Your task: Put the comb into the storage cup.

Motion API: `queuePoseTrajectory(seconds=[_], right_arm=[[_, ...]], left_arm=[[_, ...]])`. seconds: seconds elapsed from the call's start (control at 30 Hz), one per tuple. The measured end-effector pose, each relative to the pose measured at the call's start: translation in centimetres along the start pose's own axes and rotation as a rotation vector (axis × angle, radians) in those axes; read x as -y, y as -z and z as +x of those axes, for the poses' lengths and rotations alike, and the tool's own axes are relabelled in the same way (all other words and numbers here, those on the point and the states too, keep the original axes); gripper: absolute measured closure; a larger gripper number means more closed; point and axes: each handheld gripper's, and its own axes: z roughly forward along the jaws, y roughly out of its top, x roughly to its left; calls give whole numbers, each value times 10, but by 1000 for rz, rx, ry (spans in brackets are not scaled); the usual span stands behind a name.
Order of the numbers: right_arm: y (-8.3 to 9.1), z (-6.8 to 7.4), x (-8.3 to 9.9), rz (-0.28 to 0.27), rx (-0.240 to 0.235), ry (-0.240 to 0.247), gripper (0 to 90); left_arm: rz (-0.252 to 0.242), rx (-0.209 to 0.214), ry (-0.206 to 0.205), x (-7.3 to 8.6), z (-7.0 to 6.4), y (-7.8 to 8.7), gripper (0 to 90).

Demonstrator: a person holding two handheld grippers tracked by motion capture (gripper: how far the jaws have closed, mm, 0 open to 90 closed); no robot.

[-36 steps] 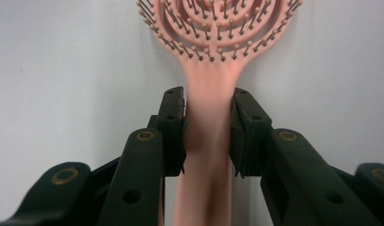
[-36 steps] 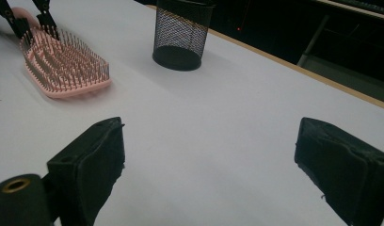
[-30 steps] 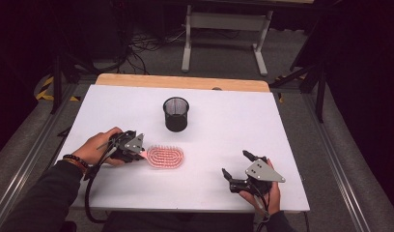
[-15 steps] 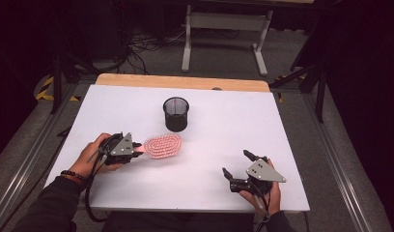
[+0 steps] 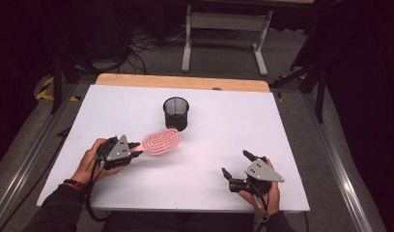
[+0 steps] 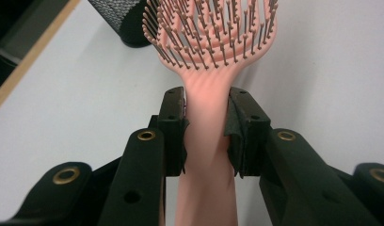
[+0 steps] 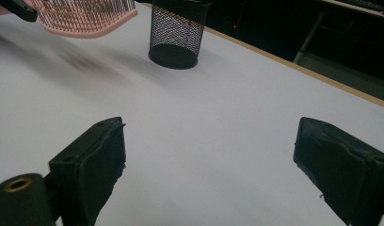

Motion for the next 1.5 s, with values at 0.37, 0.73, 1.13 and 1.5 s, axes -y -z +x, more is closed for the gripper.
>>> queuePoseTrajectory(seconds=[0.37,0.73,1.13,1.5], right_arm=[[-4,0,1,12,-12,-3,102],[-6,6,-2,1,-21,10,103],[-13,11,-16,-62,-79,-31,72],[-29,23,-42,-105,-173,-90,70]], left_arm=[[-91,-27,-15,-8,-15,6,697],[-154,-43,-20,-15,-24,8,697],[-211,-67,7,-18,-25,9,697],[-251,-89,28,-25,-33,3,697]])
